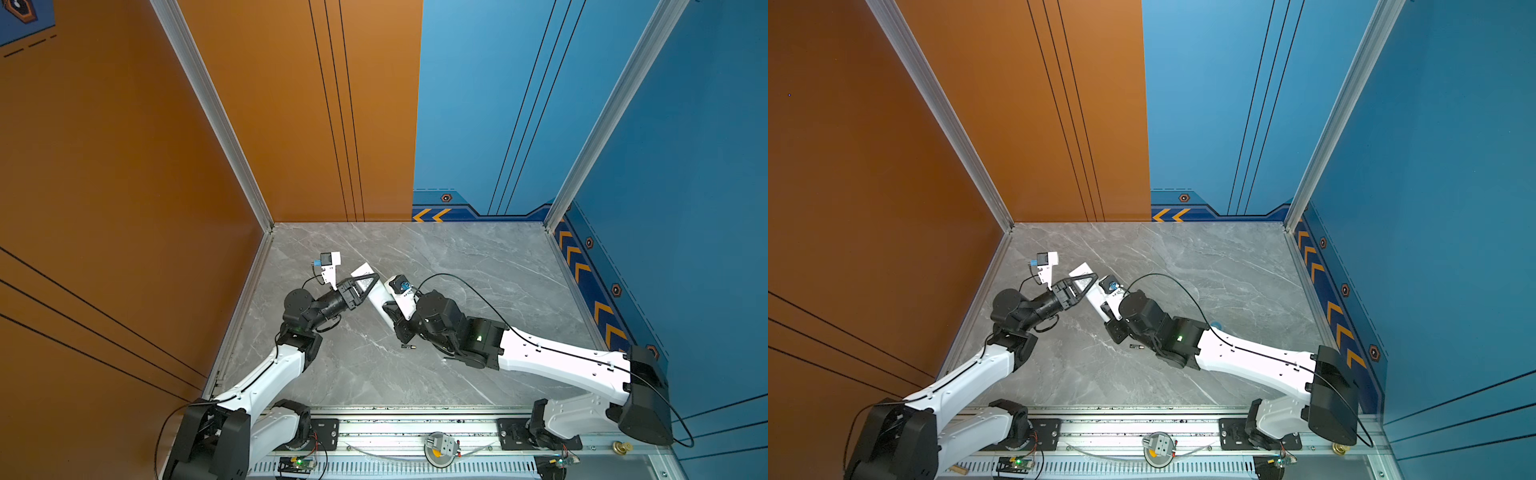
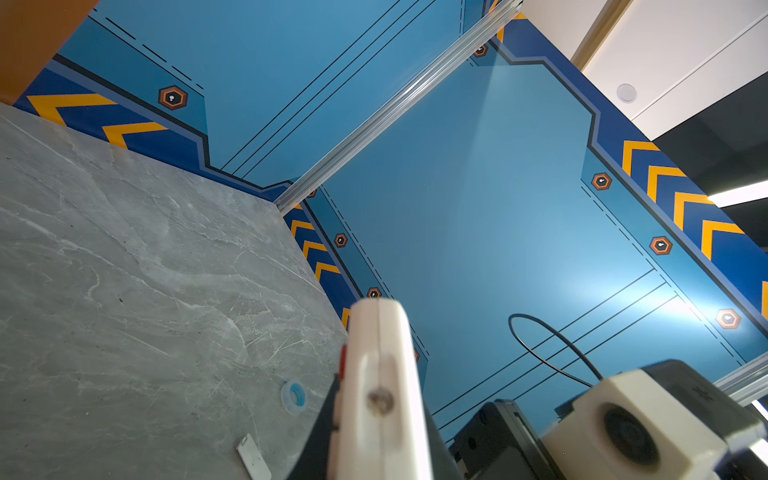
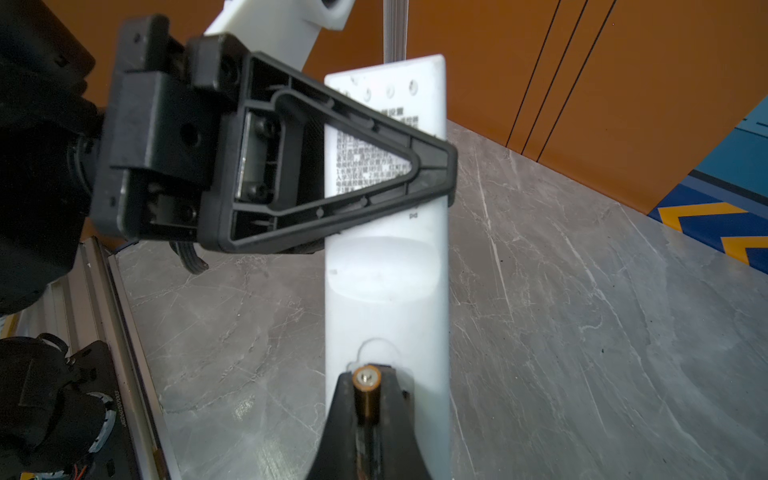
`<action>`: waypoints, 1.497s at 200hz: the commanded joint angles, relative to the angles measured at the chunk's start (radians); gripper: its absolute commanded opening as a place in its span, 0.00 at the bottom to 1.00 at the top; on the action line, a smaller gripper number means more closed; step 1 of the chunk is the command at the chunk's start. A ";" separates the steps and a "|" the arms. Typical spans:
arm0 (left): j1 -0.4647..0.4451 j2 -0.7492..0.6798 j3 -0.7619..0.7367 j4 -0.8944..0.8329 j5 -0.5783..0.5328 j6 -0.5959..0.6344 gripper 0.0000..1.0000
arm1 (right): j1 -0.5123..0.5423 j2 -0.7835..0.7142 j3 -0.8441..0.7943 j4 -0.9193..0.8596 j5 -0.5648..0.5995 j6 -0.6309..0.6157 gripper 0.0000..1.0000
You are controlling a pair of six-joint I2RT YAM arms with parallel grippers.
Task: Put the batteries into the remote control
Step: 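Lower the battery into the compartment and open the right gripper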
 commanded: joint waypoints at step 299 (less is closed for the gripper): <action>-0.008 -0.007 -0.018 0.105 0.021 -0.025 0.00 | 0.008 0.024 -0.009 -0.012 0.015 -0.022 0.15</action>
